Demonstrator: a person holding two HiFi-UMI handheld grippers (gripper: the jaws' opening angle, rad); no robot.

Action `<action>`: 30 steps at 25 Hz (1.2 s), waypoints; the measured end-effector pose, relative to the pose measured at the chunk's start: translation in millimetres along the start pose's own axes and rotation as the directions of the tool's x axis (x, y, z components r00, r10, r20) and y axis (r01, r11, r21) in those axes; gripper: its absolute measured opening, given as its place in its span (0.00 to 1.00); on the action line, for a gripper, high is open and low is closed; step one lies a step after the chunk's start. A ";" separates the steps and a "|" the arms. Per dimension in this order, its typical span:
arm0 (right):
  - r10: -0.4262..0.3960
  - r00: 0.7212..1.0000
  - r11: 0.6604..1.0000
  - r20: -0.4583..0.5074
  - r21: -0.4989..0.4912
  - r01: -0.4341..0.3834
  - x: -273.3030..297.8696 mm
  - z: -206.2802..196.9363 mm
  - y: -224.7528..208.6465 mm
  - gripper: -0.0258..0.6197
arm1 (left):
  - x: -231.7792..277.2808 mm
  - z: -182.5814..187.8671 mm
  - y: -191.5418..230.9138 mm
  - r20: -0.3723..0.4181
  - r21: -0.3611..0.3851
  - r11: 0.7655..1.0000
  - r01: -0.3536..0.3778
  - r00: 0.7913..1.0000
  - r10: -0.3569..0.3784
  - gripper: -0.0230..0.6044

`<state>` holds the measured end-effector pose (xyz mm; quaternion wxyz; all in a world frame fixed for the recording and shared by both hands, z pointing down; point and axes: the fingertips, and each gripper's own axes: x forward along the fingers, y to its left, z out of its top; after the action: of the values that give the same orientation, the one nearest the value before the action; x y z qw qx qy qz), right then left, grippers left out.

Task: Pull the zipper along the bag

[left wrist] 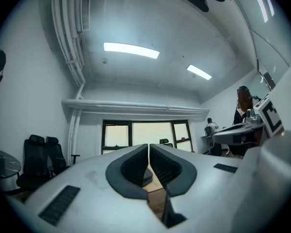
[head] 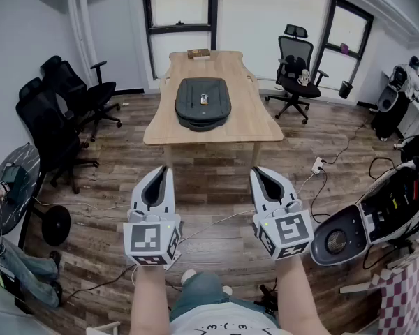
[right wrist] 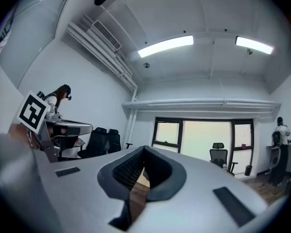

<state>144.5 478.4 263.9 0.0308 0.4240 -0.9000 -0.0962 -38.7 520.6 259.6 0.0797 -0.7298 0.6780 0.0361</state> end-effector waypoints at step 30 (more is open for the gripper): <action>0.032 0.999 0.998 -0.036 0.060 -0.030 123.1 -42.7 -74.1 0.12 | 135.4 -51.9 47.6 -0.071 -0.014 1.000 -0.017 0.997 0.016 0.07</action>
<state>128.0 331.4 287.7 0.0365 0.4126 -0.9081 -0.0611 -78.3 375.5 285.8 0.0497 -0.7256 0.6861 0.0157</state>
